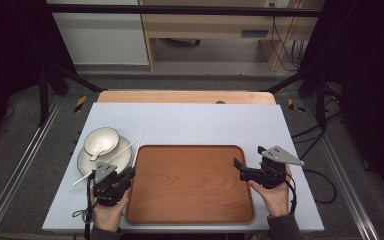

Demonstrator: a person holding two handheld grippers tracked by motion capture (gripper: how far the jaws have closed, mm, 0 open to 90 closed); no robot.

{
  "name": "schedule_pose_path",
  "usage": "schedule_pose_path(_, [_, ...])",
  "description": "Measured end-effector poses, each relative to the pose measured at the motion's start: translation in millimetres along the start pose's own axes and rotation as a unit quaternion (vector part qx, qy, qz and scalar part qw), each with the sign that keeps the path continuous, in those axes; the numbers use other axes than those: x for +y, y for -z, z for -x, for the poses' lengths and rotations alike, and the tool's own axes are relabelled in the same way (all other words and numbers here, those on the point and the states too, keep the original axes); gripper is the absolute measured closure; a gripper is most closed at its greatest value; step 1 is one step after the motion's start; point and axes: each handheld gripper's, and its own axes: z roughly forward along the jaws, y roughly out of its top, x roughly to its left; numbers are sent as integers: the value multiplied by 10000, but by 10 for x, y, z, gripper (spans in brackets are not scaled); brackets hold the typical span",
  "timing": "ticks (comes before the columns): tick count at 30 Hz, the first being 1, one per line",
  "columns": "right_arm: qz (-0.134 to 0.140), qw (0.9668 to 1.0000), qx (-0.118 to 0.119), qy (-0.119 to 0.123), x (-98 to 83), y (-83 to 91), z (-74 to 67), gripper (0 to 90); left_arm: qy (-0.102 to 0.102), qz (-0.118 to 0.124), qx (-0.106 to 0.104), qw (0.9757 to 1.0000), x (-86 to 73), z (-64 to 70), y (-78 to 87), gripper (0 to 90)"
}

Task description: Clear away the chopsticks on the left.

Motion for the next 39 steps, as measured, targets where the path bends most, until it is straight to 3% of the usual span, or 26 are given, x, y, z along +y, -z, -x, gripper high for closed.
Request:
schedule_pose_path(6, [-29,10000,12,13,-8,-14,-7,71,269,-20,22,9996,-129,76,-100,846])
schedule_pose_path(13, [-62,10000,22,25,-14,-27,-15,71,446,-158,143,9988,-228,86,-200,846])
schedule_pose_path(16, [-69,10000,25,28,-15,-31,-17,71,439,-175,205,9987,-249,82,-228,845])
schedule_pose_path(25, [-102,9999,35,42,-21,-48,-21,70,542,-509,366,9966,-342,45,-392,845])
schedule_pose_path(30, [-138,9999,36,69,-28,-61,-30,69,486,-728,455,9951,-378,54,-457,844])
schedule_pose_path(39, [-145,9998,48,85,-30,-69,-36,69,487,-818,553,9939,-386,53,-476,839])
